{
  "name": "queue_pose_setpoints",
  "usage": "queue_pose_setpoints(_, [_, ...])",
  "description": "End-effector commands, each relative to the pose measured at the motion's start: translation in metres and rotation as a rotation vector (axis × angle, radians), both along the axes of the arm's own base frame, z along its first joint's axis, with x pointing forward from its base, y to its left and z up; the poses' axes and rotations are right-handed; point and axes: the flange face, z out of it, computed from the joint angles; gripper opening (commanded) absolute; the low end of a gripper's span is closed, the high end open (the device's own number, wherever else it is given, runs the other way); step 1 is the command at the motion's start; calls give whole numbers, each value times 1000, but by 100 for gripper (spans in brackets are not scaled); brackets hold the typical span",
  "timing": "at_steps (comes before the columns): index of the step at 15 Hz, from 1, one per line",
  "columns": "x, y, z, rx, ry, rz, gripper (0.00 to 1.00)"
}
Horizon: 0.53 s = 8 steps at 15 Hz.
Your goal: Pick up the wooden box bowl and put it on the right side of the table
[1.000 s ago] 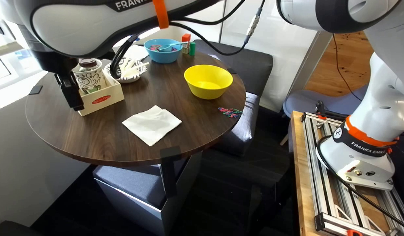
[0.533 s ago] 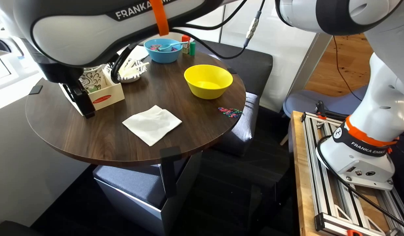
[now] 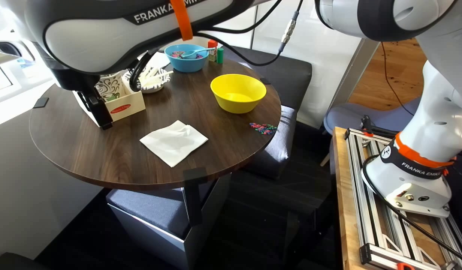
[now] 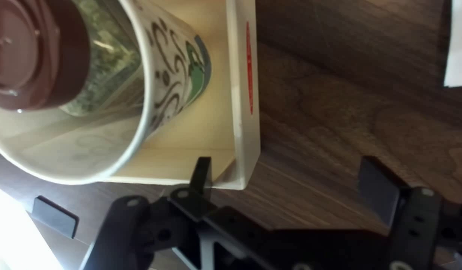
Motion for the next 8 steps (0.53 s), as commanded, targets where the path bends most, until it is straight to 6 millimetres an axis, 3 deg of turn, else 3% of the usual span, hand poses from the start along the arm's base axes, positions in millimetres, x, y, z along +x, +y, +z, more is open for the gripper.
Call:
queue_pose_setpoints(1, [0,-2,6,-37,-26,-34,100])
queue_pose_setpoints(5, [0,-10,12,-51,-21,-52,100])
queue_pose_setpoints(8, [4,-7,2,-44,-38,-30,100])
